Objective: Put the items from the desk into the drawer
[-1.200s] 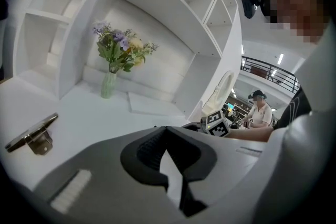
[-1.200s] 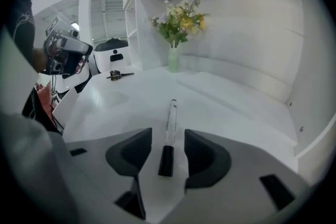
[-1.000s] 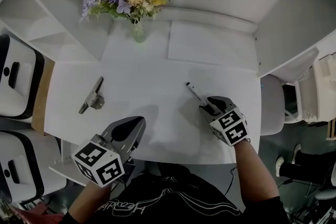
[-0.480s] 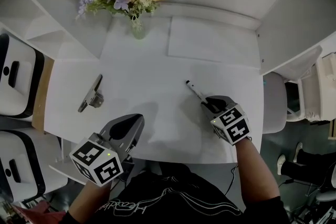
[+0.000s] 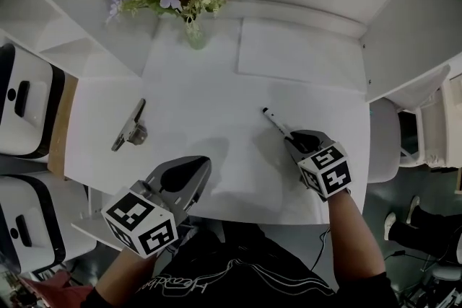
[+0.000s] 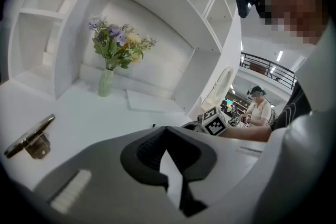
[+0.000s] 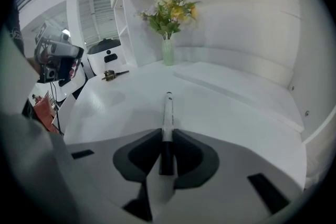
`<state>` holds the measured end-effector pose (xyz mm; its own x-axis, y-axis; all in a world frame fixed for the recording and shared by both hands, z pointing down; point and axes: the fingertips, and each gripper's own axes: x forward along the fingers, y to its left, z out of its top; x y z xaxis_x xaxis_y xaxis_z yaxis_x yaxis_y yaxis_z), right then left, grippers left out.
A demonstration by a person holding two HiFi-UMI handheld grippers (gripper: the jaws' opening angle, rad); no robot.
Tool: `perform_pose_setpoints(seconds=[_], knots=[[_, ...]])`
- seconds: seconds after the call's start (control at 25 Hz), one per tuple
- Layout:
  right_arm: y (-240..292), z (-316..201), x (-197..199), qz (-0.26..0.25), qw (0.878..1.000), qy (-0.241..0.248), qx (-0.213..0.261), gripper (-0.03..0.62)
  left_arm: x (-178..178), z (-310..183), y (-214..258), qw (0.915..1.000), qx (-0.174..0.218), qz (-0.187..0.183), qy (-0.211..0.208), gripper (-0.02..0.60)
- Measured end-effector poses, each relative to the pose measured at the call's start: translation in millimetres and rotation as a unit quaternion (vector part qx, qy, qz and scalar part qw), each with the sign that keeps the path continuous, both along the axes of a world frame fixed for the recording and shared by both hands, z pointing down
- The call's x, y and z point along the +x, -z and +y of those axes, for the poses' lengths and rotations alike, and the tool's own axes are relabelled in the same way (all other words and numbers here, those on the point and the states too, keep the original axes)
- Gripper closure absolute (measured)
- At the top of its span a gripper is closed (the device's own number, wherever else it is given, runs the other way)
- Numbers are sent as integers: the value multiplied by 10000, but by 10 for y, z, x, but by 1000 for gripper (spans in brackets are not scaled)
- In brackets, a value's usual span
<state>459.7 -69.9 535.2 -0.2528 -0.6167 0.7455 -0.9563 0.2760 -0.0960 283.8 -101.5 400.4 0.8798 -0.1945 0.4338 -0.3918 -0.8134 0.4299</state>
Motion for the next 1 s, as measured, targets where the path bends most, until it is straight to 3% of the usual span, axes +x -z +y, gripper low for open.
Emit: perform_pose_setpoints(seconds=[0.24,0.48,0.8,1.0], knots=[[154,-6,-101,-141,9996,-233,111,519,-246,88,43,10000,65,-12,-13,574],[492,-77,-445,-339,9979,-246,485,519,-639,82,97,9996,60,104,268,573],[1170,-195,-1219,-715,9911,-120,1120,519,-1300,176,394,9981,266,316,464,574],[1490,-281,-1838,-729,9871,246,1406,519,-1826,196,542,9955,320,398,798,574]])
